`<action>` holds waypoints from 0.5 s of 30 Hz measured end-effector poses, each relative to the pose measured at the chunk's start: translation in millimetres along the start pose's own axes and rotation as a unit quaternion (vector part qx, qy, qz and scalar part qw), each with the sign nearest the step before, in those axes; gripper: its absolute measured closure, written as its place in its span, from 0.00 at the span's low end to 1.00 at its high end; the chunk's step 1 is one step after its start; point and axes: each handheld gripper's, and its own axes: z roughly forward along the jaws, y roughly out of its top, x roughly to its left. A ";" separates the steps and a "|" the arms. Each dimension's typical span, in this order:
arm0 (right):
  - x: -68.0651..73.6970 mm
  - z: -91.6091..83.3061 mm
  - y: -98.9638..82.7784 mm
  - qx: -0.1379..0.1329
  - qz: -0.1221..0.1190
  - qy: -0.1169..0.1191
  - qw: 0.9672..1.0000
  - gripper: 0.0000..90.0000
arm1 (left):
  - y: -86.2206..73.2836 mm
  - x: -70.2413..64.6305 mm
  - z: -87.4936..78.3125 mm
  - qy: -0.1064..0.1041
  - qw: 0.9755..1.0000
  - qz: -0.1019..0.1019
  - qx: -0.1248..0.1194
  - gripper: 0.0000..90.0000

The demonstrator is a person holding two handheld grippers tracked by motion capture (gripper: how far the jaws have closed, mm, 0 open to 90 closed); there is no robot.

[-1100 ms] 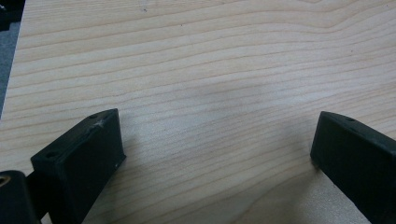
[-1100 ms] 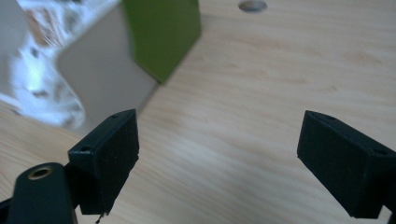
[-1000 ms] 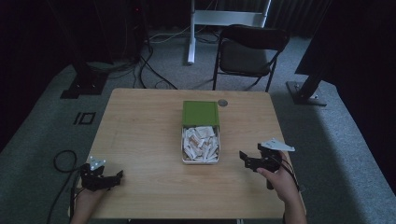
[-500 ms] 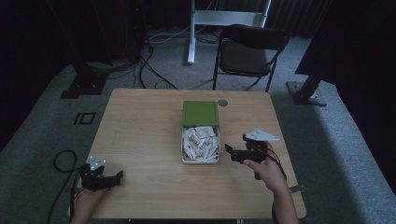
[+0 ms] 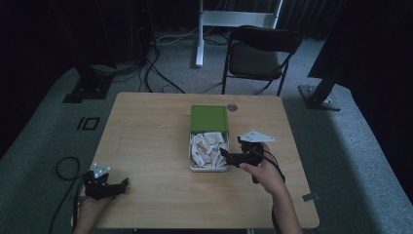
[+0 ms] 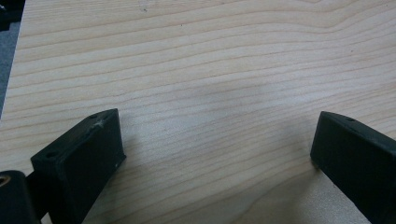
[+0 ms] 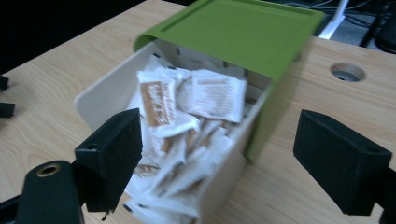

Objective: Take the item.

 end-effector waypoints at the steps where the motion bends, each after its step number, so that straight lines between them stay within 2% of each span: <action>1: 3.1 2.9 1.9 0.001 -0.001 0.004 1.000 0.17 | 0.0 0.0 0.0 0.000 1.000 0.000 0.000 0.04; 8: 19.0 20.2 8.7 0.010 -0.014 0.019 1.000 0.26 | 0.0 0.2 0.0 0.000 1.000 0.001 0.000 0.04; 15: 32.1 39.3 12.2 0.011 -0.016 0.024 1.000 0.40 | 0.0 1.2 0.1 -0.003 1.000 0.005 -0.001 0.04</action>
